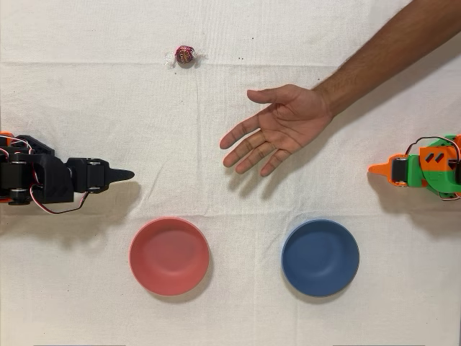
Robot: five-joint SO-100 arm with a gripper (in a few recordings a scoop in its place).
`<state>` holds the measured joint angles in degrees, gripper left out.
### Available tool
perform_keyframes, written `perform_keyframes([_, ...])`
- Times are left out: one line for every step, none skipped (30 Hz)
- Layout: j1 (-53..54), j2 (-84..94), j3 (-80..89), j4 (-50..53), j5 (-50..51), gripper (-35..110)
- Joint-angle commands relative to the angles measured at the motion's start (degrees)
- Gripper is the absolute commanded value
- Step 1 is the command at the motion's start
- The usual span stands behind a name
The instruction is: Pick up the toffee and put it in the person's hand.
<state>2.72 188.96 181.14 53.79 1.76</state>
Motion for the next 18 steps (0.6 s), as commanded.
perform_keyframes([-0.26, 4.04, 3.08, 0.88, 1.05, 0])
perform_keyframes([-0.09, 4.04, 3.08, 0.88, 1.14, 0])
perform_keyframes([0.09, 4.04, 3.08, 0.88, 1.23, 0])
perform_keyframes([0.26, 4.04, 3.08, 0.88, 1.32, 0])
perform_keyframes([0.35, 4.04, 3.08, 0.79, 1.41, 0])
perform_keyframes([0.62, 4.04, 3.08, 0.35, 1.05, 0])
perform_keyframes([1.32, 4.04, 2.99, -0.44, 0.88, 0])
perform_keyframes([2.11, 4.04, 2.81, -0.97, 0.18, 0])
perform_keyframes([2.81, 4.04, 2.37, -1.41, -0.62, 0])
perform_keyframes([3.34, 4.04, 1.67, -1.58, -1.49, 0])
perform_keyframes([4.04, 4.04, 0.53, -1.58, -2.29, 0])
perform_keyframes([4.48, 4.04, -0.7, -1.58, -2.9, 0])
perform_keyframes([4.66, 4.04, -2.02, -1.67, -3.52, 0])
perform_keyframes([4.66, 4.04, -3.25, -1.76, -4.13, 0])
perform_keyframes([4.66, 3.34, -4.75, -1.85, -4.57, 0])
perform_keyframes([4.66, 1.76, -6.59, -2.11, -4.57, 0])
perform_keyframes([4.66, -0.7, -8.88, -2.64, -4.39, 0])
perform_keyframes([4.57, -3.96, -11.34, -3.08, -3.87, 0])
